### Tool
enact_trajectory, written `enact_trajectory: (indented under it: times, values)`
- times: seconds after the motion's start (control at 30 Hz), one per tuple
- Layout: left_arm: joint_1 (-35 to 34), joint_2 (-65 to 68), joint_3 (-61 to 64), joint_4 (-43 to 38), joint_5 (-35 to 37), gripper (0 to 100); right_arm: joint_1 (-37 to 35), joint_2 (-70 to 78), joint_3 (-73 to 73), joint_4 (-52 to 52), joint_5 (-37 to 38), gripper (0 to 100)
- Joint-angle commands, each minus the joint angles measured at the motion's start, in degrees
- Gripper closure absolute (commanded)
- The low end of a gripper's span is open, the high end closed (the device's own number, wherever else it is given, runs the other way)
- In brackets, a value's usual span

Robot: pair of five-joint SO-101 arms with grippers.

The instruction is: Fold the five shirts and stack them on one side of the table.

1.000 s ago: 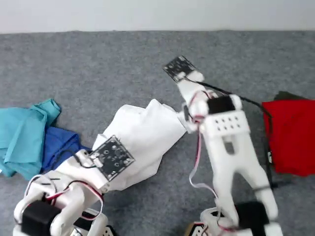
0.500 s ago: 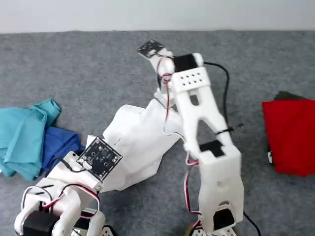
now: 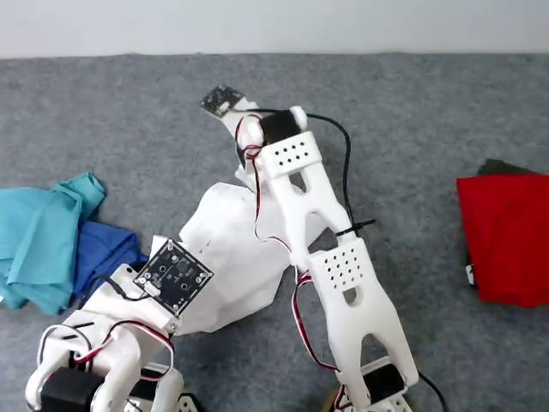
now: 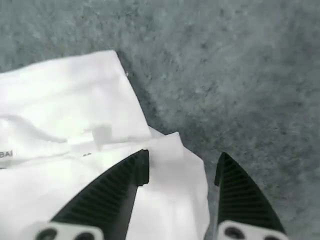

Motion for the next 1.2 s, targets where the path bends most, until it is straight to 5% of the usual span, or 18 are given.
enact_trajectory:
  times: [0.0,0.1,0.23,0.63,0.9,1.17]
  values:
    - [-0.35,-0.35,-0.31,-0.88,-0.70,99,-0.57,1.63,-3.08,1.45,-0.70,77.6]
    - [-0.26,-0.35,-0.31,-0.88,-0.70,99,-0.66,4.53,-2.99,1.19,-0.70,79.8]
    - [-0.35,-0.35,0.22,-0.97,-0.70,99,-0.40,4.53,-3.34,1.19,-0.26,98.7]
    - [-1.32,-0.44,0.92,-5.10,-0.44,99,5.14,-9.19,-3.34,1.89,-0.18,98.8]
    - [-16.18,-0.26,-0.13,-16.26,-0.62,99,8.40,-20.00,-2.46,2.42,0.62,98.8]
    - [-17.32,-0.35,-0.40,-17.23,-0.79,99,8.57,-26.51,18.20,2.68,3.78,98.8]
